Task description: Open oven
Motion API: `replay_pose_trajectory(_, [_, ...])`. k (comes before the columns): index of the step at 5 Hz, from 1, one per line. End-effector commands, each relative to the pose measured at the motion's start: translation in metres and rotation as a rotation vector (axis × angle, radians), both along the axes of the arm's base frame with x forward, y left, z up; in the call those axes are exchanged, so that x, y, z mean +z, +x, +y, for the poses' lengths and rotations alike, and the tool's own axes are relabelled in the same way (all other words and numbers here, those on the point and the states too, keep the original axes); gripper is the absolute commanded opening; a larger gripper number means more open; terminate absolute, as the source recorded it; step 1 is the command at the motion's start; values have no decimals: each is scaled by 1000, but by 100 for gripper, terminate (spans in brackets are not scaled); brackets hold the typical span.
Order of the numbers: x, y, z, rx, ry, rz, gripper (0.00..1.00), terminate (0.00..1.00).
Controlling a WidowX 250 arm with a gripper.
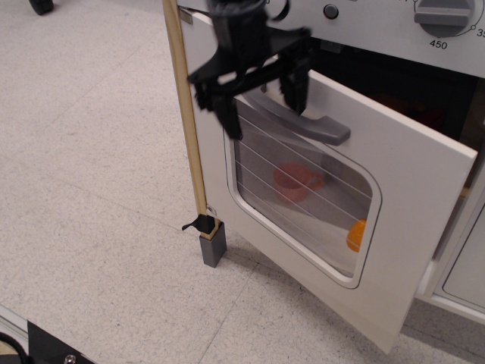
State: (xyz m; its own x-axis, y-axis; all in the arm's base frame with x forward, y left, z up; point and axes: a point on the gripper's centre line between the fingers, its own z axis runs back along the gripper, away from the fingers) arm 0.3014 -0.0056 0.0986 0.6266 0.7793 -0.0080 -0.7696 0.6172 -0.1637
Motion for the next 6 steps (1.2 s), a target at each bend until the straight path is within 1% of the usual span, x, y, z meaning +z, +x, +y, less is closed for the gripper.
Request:
replay_pose_trajectory(1, [68,19,-12,97,-197,-198,100,0])
replay_pose_trajectory(2, [62,27,-26,232,-237,-219,100,0])
replay_pose_trajectory(3, [47,38,-37,330,-172,-199,100,0])
replay_pose_trajectory(4, [30,33,-43,341,-110,-146,100,0])
replay_pose_trajectory(5, [19,28,-42,334,-96,-122,100,0])
replay_pose_trajectory(6, [15,22,-36,330,-97,-97,100,0])
